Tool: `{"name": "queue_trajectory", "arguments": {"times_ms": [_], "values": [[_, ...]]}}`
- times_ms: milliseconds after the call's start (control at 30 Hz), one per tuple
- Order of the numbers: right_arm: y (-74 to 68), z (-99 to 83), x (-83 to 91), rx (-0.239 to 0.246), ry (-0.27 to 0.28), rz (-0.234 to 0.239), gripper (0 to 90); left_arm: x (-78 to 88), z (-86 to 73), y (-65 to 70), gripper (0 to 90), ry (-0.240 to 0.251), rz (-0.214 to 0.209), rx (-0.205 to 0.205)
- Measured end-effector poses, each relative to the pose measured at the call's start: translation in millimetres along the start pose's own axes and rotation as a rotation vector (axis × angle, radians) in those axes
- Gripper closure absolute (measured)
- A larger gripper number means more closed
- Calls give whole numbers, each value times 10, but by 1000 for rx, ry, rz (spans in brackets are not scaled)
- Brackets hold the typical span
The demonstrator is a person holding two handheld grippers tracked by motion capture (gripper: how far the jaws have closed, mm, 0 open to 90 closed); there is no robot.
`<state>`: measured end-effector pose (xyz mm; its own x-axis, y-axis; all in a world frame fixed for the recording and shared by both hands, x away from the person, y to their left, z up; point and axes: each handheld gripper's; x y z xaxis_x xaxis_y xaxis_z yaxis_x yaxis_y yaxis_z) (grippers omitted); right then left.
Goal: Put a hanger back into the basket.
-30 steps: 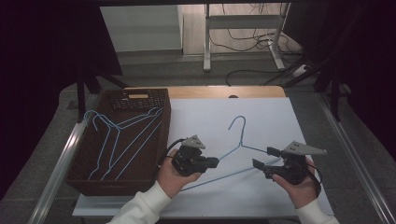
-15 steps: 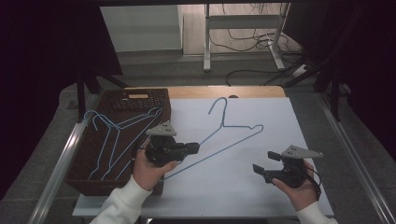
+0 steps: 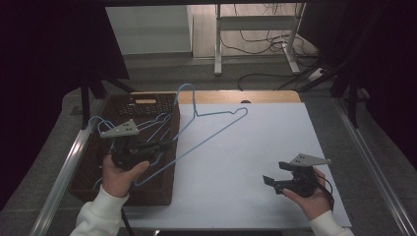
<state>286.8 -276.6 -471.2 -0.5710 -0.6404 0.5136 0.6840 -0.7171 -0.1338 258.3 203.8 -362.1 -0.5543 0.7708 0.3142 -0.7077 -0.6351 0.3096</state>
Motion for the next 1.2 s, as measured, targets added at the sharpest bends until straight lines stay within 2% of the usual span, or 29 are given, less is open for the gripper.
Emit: {"name": "queue_trajectory", "arguments": {"times_ms": [167,267,633,900,1033,1200], "values": [[0,-14,-22,11,-19,-4,150,191,-51,-172,868,32,46,28],[-8,-18,-31,15,-26,-6,150,273,-96,-247,868,46,58,32],[-2,-39,-50,8,-45,-4,148,593,-189,-460,868,100,117,61],[0,-45,-60,9,-50,-6,146,867,-269,-664,868,149,185,99],[-4,-50,-72,9,-59,-3,146,991,-321,-773,868,163,220,118],[-1,-55,-82,11,-67,-4,146,1036,-406,-888,869,159,246,149]]}}
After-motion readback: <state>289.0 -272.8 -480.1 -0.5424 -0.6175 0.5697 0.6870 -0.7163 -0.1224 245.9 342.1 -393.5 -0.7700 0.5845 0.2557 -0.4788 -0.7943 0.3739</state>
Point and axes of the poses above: each handheld gripper's, and its own axes: x roughly backward along the jaws, z roughly out of its top, y roughly to its right, and after that the axes turned 6 degrees about y, right-handed
